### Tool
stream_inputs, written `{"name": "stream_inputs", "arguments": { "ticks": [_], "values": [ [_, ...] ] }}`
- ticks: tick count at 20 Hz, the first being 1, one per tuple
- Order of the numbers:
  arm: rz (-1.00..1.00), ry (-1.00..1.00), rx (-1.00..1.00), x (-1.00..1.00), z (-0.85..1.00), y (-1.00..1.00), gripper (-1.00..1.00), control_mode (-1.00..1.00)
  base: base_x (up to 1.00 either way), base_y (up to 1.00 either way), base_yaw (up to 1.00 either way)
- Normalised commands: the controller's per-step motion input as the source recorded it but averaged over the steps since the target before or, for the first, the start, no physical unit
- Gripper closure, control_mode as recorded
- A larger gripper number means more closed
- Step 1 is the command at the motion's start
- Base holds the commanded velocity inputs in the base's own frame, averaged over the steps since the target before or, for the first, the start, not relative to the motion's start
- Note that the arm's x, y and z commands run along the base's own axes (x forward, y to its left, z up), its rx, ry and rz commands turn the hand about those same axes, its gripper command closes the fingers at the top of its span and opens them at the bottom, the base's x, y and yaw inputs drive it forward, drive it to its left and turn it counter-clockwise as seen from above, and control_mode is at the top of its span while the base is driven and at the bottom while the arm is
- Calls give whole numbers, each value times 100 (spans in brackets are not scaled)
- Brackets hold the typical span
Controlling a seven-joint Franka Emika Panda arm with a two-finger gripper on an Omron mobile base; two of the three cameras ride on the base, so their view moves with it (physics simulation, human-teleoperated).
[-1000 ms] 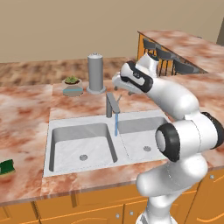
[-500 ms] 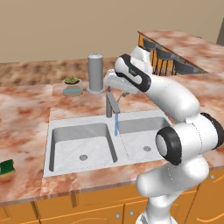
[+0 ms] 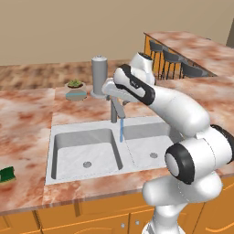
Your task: Soak the sponge with water for a few seconds and then drop it inside the sink.
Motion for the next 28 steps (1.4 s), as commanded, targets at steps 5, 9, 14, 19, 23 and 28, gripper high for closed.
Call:
{"name": "stream_inputs", "arguments": {
  "ticks": [5, 9, 14, 19, 23, 28],
  "values": [
    [5, -4, 0, 0, -30, 37, -100, -100, 0, 0, 0],
    [8, 0, -5, 0, -11, 58, -100, -100, 0, 0, 0],
    [11, 3, -7, -3, 6, 41, -100, -100, 0, 0, 0],
    [9, 6, -3, -24, 16, 29, -100, -100, 0, 0, 0],
    [9, 9, -3, -28, 10, 21, -100, -100, 0, 0, 0],
    [4, 10, -3, -26, 9, 23, -100, -100, 0, 0, 0]
  ]
}}
